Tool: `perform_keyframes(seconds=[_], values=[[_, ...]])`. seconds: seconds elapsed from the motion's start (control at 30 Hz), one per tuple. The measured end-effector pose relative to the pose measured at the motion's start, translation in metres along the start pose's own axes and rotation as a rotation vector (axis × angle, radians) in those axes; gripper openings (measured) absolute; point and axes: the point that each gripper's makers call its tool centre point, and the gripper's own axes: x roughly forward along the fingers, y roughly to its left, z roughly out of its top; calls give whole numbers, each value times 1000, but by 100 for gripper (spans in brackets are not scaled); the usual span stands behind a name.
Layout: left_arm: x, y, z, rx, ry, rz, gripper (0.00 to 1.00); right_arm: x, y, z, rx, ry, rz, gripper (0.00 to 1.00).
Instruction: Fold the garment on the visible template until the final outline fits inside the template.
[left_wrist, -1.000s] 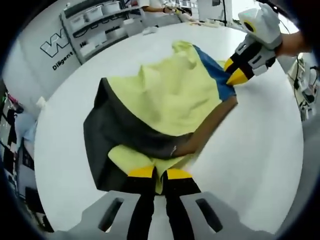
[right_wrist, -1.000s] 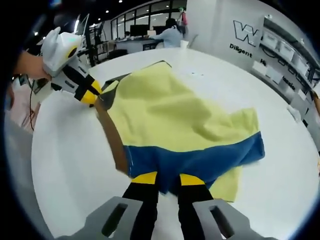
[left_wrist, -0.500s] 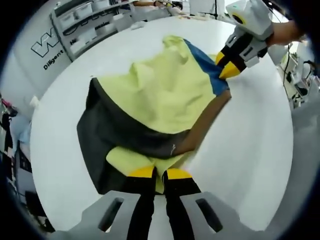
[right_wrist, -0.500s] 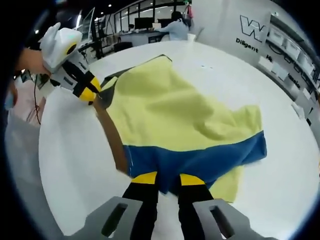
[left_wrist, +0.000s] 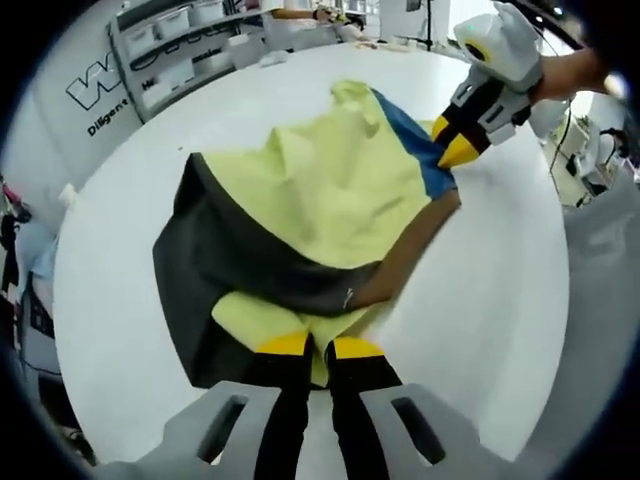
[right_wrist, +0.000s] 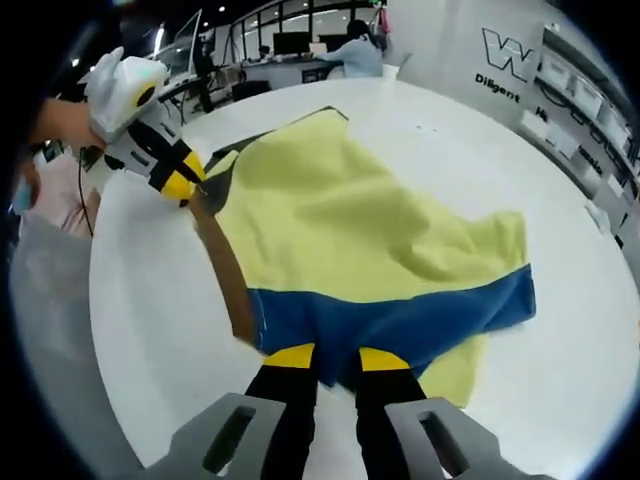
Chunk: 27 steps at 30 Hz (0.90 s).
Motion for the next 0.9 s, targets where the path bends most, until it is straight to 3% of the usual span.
perform_keyframes(seconds=[0.37, 0.73, 0.9], values=[[-10, -15, -15, -31, -33, -18, 5, -10, 22, -13, 30, -50, -5, 7], [-21, -37, -29, -48, -28, -66, 5, -17, 37, -24, 1, -39, 10, 7], [-24, -44, -33, -25, -21, -80, 5, -19, 41, -28, 37, -32, 23, 6]])
